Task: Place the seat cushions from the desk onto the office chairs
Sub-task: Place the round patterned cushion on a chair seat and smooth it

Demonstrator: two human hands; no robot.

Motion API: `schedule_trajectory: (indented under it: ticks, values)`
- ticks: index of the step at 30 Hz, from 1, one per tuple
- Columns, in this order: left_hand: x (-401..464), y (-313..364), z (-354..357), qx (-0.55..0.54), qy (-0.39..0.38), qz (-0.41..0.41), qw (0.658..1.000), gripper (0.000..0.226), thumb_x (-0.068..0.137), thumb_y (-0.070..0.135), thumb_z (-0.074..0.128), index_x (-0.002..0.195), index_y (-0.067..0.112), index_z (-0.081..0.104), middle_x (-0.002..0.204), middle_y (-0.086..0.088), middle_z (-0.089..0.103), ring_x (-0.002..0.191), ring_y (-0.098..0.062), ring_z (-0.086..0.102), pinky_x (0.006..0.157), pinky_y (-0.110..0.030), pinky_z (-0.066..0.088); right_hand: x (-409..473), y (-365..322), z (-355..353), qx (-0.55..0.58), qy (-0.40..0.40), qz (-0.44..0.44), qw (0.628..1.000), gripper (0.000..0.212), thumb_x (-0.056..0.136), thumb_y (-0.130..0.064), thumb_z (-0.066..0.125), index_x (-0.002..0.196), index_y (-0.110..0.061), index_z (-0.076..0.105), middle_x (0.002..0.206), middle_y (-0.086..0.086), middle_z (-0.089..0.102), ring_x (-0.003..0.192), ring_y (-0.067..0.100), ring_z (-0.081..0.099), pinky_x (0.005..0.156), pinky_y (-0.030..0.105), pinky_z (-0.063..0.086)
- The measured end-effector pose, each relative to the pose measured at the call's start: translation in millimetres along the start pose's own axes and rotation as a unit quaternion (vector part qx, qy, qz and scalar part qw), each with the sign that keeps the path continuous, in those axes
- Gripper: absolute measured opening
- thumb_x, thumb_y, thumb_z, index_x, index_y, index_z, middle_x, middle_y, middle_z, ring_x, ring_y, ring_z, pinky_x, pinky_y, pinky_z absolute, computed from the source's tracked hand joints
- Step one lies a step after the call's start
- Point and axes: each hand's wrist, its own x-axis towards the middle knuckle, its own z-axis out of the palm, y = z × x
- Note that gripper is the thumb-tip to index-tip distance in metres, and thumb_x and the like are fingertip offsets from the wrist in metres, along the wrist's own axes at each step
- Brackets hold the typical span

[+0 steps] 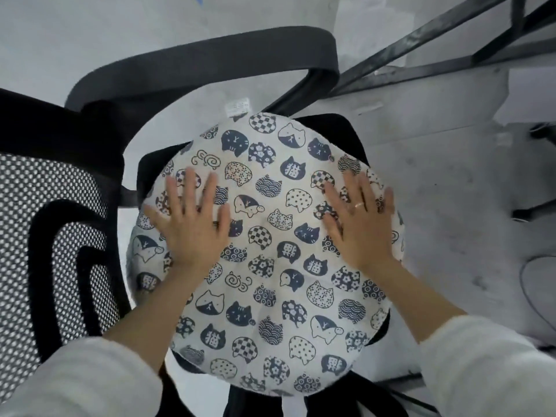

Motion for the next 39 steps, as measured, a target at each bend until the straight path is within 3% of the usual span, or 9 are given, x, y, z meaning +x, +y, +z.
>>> schedule_trajectory:
  ticks: [4, 6, 16, 21, 24, 28, 33, 36, 39]
  values:
    - [-1, 4, 22, 0.013, 0.005, -0.051, 0.999, 0.061, 0.09, 0.058, 0.003, 0.14, 0.038, -0.025, 0.152, 0.0, -0.028, 0.144, -0.032, -0.012, 0.102, -0.073, -0.003, -9, -5, 23, 0.008, 0.034, 0.042, 0.999, 0.059, 0.095, -0.052, 0.024, 0.147, -0.042, -0.003, 0.157, -0.007, -0.012, 0.146, 0.018, -0.004, 0.113, 0.059, 0.0]
    - [8, 3, 34, 0.013, 0.019, -0.046, 0.999, 0.062, 0.091, 0.058, 0.006, 0.141, 0.038, -0.024, 0.156, 0.001, -0.018, 0.144, -0.033, -0.007, 0.1, -0.071, -0.007, -4, -5, 35, 0.012, 0.032, 0.053, 0.998, 0.059, 0.094, -0.054, 0.018, 0.145, -0.044, -0.01, 0.157, -0.007, -0.006, 0.146, 0.018, -0.009, 0.112, 0.057, -0.004]
    - [-37, 39, 16, -0.048, -0.017, -0.032, 0.998, 0.057, 0.094, 0.05, 0.015, 0.146, 0.04, -0.007, 0.158, 0.002, -0.011, 0.143, -0.035, -0.009, 0.105, -0.073, 0.002, -18, -44, -4, 0.057, -0.036, 0.126, 0.99, 0.05, 0.096, -0.044, 0.028, 0.144, -0.031, 0.031, 0.157, 0.012, 0.019, 0.145, 0.035, 0.011, 0.108, 0.07, 0.009]
    - [-92, 71, 41, -0.071, -0.041, 0.046, 0.996, 0.055, 0.095, 0.046, 0.017, 0.146, 0.042, -0.002, 0.157, 0.003, -0.008, 0.144, -0.033, 0.0, 0.104, -0.072, 0.004, -53, -73, 6, 0.009, -0.112, 0.023, 0.993, 0.055, 0.093, -0.048, 0.015, 0.148, -0.037, 0.016, 0.159, 0.009, 0.006, 0.144, 0.036, -0.004, 0.104, 0.073, -0.003]
    - [-87, 68, 55, -0.053, -0.017, 0.051, 0.997, 0.052, 0.096, 0.047, 0.006, 0.147, 0.041, -0.003, 0.156, 0.001, -0.011, 0.144, -0.035, -0.003, 0.103, -0.074, 0.001, -54, -70, 24, -0.008, -0.084, 0.002, 0.996, 0.057, 0.092, -0.05, 0.016, 0.148, -0.037, 0.007, 0.159, 0.007, -0.001, 0.143, 0.037, -0.008, 0.103, 0.07, -0.012]
    - [-82, 71, 81, -0.042, 0.038, 0.054, 0.997, 0.053, 0.096, 0.049, 0.008, 0.146, 0.039, -0.008, 0.153, 0.004, -0.025, 0.142, -0.032, -0.021, 0.103, -0.073, -0.007, -47, -71, 44, -0.002, -0.013, -0.008, 1.0, 0.055, 0.092, -0.046, 0.029, 0.145, -0.033, 0.025, 0.159, 0.011, 0.006, 0.14, 0.04, 0.011, 0.103, 0.068, -0.014]
    - [-87, 72, 64, -0.037, -0.017, 0.042, 0.998, 0.054, 0.095, 0.049, 0.005, 0.145, 0.039, -0.013, 0.153, 0.0, -0.021, 0.143, -0.036, -0.005, 0.103, -0.072, -0.006, -51, -70, 32, -0.012, -0.076, 0.0, 0.997, 0.057, 0.094, -0.049, 0.019, 0.149, -0.034, 0.013, 0.159, 0.007, 0.001, 0.144, 0.037, -0.003, 0.104, 0.07, -0.012]
    - [-87, 63, 41, 0.0, -0.096, 0.056, 0.994, 0.058, 0.093, 0.054, 0.005, 0.142, 0.04, -0.023, 0.154, 0.002, -0.025, 0.144, -0.033, -0.013, 0.106, -0.07, -0.003, -57, -62, 11, -0.027, -0.137, -0.003, 0.99, 0.056, 0.096, -0.05, 0.008, 0.149, -0.037, -0.003, 0.158, 0.003, -0.014, 0.144, 0.031, -0.014, 0.108, 0.068, -0.008]
    - [-105, 36, 24, 0.013, -0.152, -0.018, 0.988, 0.06, 0.089, 0.058, -0.001, 0.141, 0.039, -0.027, 0.152, 0.004, -0.029, 0.142, -0.025, -0.022, 0.107, -0.07, -0.002, -84, -46, -6, -0.012, -0.163, 0.039, 0.986, 0.055, 0.097, -0.047, 0.011, 0.15, -0.035, 0.005, 0.159, 0.002, -0.008, 0.147, 0.026, -0.005, 0.113, 0.064, -0.003]
